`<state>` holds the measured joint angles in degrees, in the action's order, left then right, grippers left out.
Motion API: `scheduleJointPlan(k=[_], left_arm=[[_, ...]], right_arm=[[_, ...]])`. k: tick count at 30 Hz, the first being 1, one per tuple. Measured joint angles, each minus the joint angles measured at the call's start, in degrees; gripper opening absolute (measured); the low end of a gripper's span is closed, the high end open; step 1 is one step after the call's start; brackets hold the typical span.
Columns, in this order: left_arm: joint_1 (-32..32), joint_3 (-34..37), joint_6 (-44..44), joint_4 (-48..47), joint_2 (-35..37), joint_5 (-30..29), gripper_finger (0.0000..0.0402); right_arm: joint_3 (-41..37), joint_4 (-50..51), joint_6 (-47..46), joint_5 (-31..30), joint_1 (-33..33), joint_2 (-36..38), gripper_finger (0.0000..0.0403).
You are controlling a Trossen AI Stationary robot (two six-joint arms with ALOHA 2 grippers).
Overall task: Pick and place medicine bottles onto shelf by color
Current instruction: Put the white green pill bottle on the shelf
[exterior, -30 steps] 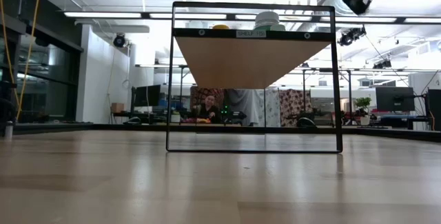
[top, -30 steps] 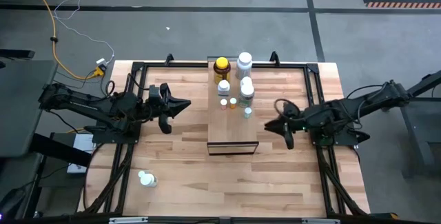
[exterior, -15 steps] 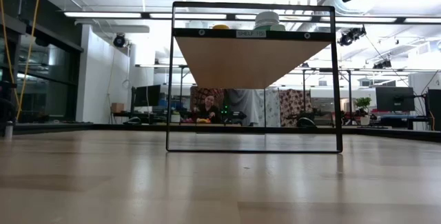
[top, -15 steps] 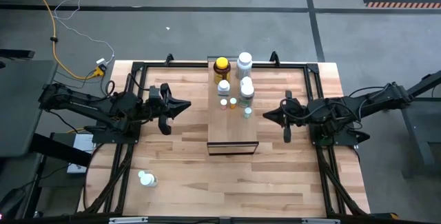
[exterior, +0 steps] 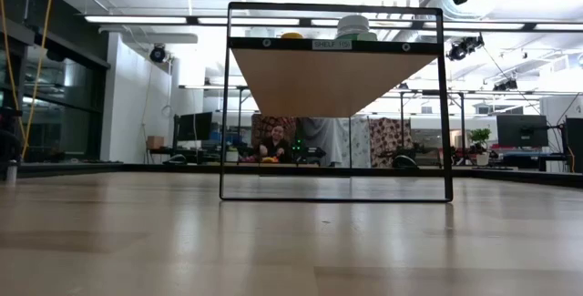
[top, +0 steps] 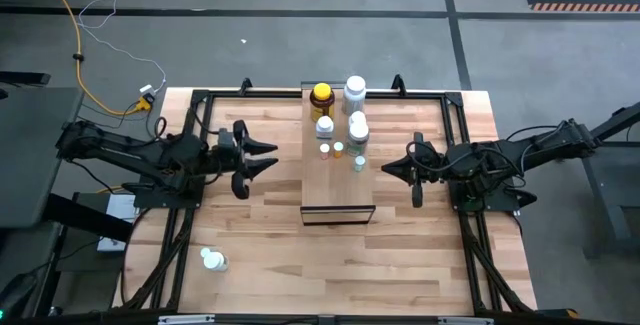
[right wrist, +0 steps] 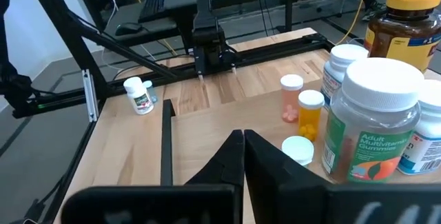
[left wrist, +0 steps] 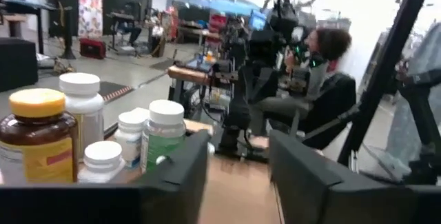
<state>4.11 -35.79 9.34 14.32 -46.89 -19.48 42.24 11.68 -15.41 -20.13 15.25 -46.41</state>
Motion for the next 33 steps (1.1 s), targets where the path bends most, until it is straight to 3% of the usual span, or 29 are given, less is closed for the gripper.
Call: scheduleJointPlan(k=[8,14,18,26,30,33], left_arm=[[0.01,-7.16,-0.87,-14.79,-0.02,0.89,0.0270],[0.04,-10.79,-0.27,-21.98,-0.09,0.98,0.0299],[1.39,-14.64,5.57,-30.33,-0.82,2.64,0.0299],[15.60,-23.51,24.54,-57.44,-10.75,8.40,0.0297],[25.09,-24.13,33.88,-66.76,-16.84,15.05,0.0297],[32.70,-24.12,37.81,-71.89,-20.83,16.67,0.0297]], right_arm=[[0.02,0.00,-0.19,-0.01,0.00,0.00,0.0000],[0.02,0.00,-0.19,-0.01,0.00,0.00,0.0000],[0.02,0.00,-0.50,-0.03,0.00,-0.02,0.0000],[0.04,0.03,-1.26,0.49,0.00,-0.02,0.0000],[0.07,0.15,-1.28,2.58,0.00,-0.02,0.0000],[0.11,1.15,-1.23,2.70,0.00,-0.02,0.0000]])
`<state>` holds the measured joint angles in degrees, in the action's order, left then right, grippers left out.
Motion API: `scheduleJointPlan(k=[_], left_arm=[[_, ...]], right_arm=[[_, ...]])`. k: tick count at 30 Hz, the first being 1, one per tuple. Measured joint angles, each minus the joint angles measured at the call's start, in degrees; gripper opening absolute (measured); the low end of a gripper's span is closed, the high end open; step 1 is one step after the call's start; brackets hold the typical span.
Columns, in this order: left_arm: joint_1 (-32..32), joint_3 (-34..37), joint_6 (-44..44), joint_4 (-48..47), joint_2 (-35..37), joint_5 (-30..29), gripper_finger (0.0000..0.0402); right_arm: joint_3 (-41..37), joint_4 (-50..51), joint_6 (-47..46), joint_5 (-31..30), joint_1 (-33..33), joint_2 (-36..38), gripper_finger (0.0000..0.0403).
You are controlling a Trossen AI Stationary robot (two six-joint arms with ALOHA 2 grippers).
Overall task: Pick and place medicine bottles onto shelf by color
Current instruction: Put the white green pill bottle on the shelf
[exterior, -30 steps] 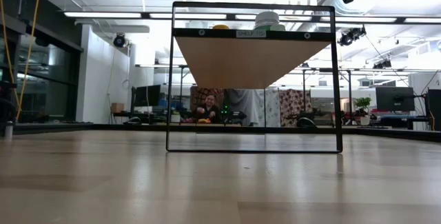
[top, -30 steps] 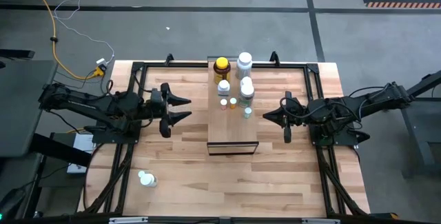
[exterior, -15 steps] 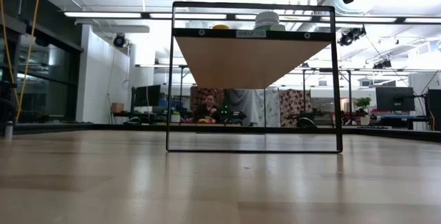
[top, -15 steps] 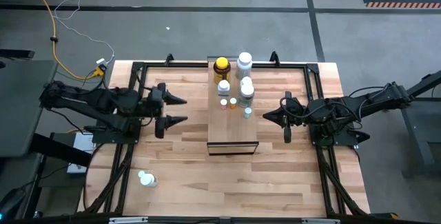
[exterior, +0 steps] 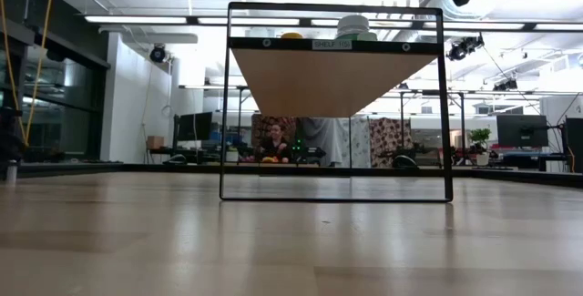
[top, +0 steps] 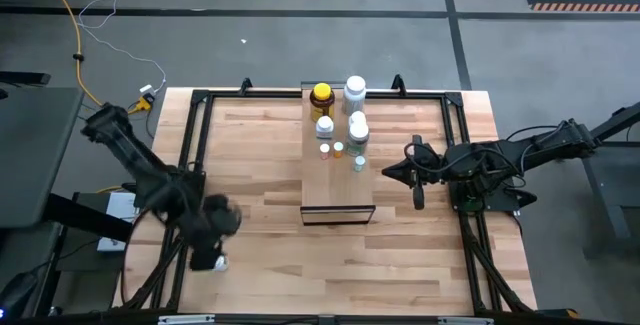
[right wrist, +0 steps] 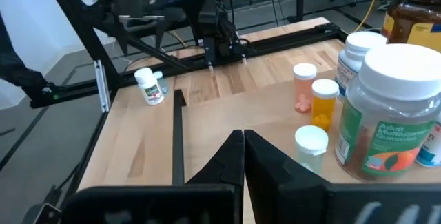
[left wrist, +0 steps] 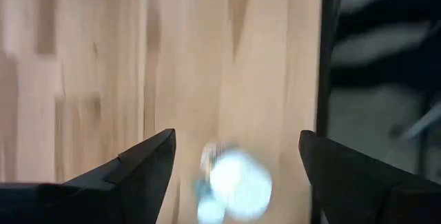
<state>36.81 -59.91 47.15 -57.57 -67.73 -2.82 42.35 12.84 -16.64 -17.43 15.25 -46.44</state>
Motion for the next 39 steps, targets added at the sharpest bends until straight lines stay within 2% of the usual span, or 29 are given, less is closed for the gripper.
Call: scheduleJointPlan(k=[5,11,18,25,39], left_arm=[[10.51,0.01,2.12,-3.06,-4.69,-2.66,0.0297],[15.80,0.01,5.22,-2.20,-8.32,-3.84,0.0297],[16.84,0.01,4.96,-2.27,-12.30,-5.94,0.0297],[16.86,0.01,4.27,-2.29,-15.69,-2.96,0.0297],[16.92,0.08,1.71,-1.93,-19.57,-2.30,0.0297]], right_arm=[[0.00,2.42,-0.76,0.02,0.00,0.00,0.0000],[0.00,3.34,-1.42,0.04,0.00,0.00,0.0000],[0.00,4.00,-1.39,0.04,0.00,0.00,0.0000],[0.00,4.05,-1.39,0.04,0.00,0.00,0.0000],[0.00,4.11,-1.36,0.04,0.00,0.00,0.0000]])
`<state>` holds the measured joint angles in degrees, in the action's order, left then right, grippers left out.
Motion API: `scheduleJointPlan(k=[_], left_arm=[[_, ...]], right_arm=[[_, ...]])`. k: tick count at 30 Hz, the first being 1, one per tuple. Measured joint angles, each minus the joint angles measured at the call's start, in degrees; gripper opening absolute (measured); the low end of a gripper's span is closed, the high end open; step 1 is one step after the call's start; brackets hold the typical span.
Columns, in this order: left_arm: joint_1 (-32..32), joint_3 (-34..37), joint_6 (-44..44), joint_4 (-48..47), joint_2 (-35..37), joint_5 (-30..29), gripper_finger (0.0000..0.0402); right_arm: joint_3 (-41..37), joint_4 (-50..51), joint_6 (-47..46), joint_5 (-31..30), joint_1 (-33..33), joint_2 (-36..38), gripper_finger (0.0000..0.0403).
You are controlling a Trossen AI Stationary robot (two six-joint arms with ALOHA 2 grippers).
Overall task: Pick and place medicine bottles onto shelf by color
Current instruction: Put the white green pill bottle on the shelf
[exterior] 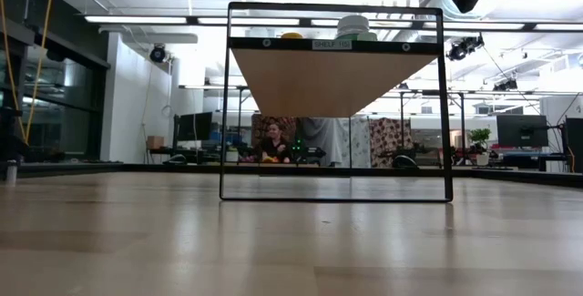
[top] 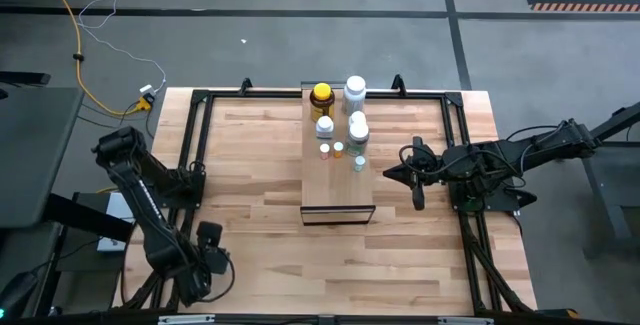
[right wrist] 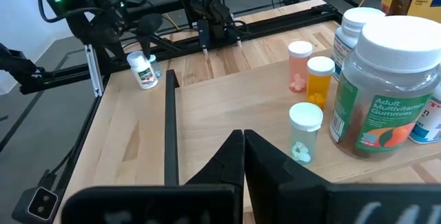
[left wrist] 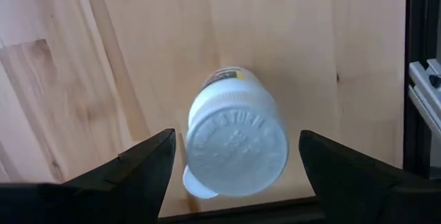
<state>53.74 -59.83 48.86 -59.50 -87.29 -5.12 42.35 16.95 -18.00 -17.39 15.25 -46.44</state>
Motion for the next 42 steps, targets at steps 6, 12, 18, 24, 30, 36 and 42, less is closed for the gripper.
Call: scheduleJointPlan(k=[6,12,18,24,30,36,42], left_arm=[[-0.09,0.02,-0.02,3.66,-1.60,-1.77,0.0297],[-0.09,3.60,2.03,6.76,-2.24,-0.48,0.0297],[-0.09,4.63,2.83,6.88,-2.20,-0.64,0.0297],[-0.09,4.63,0.55,6.97,-2.20,-0.47,0.0290],[-0.09,4.63,0.42,6.97,-2.20,-0.48,0.0262],[-0.09,4.63,0.42,6.91,-2.16,-0.48,0.0229],[-2.37,3.05,-1.51,4.95,0.23,4.48,0.0224]], right_arm=[[0.00,0.02,0.00,0.00,0.00,0.00,0.0000],[0.00,0.00,-0.11,0.00,0.00,0.02,0.0000],[0.00,-0.04,-0.15,0.00,0.00,0.02,0.0000],[-0.02,-0.04,-0.15,0.00,0.00,0.02,0.0000],[-0.02,-0.03,-0.17,0.00,0.00,0.02,0.0000],[-0.02,-0.02,-0.17,0.00,0.00,0.02,0.0000],[-0.04,-0.01,-0.15,0.00,0.00,0.02,0.0000]])
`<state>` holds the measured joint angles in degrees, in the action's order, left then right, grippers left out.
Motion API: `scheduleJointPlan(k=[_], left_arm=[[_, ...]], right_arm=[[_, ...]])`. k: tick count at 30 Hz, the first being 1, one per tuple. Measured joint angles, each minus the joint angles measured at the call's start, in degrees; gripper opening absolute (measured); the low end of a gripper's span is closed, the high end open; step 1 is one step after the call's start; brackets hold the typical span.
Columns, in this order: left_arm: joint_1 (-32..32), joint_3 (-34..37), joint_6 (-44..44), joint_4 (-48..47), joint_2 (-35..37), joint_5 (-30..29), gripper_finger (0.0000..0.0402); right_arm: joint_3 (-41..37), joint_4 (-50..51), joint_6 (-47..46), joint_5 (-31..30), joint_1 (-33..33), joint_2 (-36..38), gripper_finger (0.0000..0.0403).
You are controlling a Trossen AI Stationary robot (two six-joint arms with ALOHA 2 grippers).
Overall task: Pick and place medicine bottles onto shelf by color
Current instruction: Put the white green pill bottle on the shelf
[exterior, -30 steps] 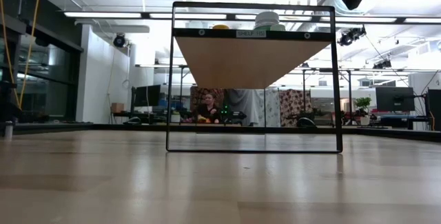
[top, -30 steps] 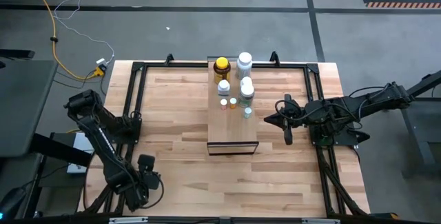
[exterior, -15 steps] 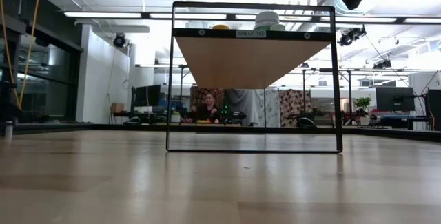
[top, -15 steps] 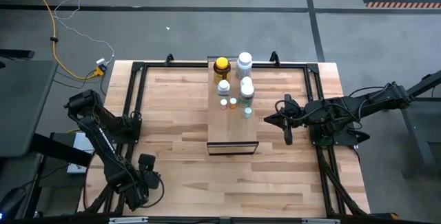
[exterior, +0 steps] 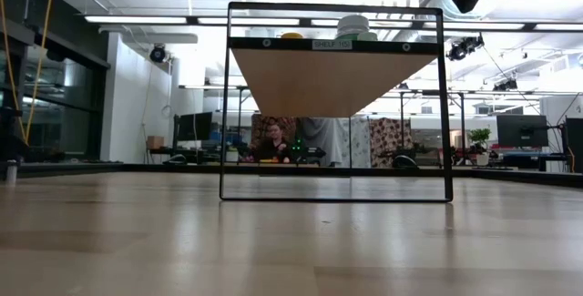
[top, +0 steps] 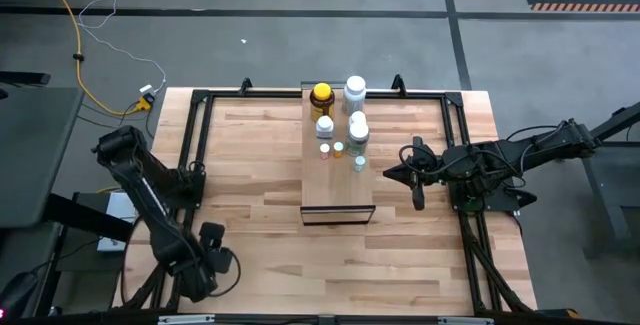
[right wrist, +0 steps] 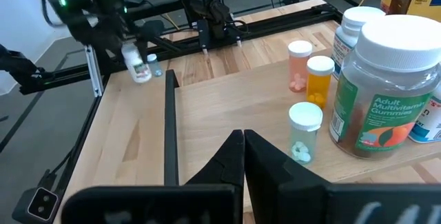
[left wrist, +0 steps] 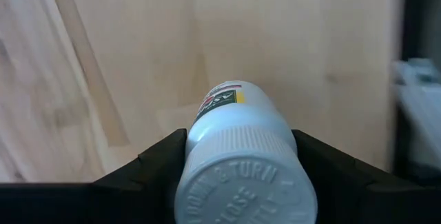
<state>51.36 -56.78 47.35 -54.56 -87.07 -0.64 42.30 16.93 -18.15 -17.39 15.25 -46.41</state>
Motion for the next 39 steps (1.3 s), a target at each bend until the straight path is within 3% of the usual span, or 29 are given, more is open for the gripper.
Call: scheduleJointPlan(k=[6,13,19,26,30,39], left_arm=[[-7.62,-7.87,-8.16,-9.07,9.34,2.38,0.0224],[-28.57,-26.16,-11.77,-24.35,12.62,-0.81,0.0223],[-43.13,-43.11,-22.29,-28.06,4.83,-5.42,0.0223],[-48.53,-59.06,-33.04,-33.46,-10.05,-6.38,0.0223],[-49.90,-63.50,-35.67,-33.37,-16.64,-8.89,0.0224],[-51.81,-64.16,-39.28,-32.60,-24.40,-11.85,0.0226]], right_arm=[[0.00,0.16,0.05,0.00,0.00,0.00,0.0000],[-0.04,0.24,0.05,0.00,0.00,0.00,0.0000],[-0.04,0.58,0.03,0.00,0.00,-0.04,0.0000],[-0.04,0.64,0.13,-0.02,0.00,-0.11,0.0000],[-0.04,0.86,0.07,-0.10,0.00,-0.11,0.0000],[-0.04,0.89,0.09,-3.59,0.00,-0.11,0.0000]])
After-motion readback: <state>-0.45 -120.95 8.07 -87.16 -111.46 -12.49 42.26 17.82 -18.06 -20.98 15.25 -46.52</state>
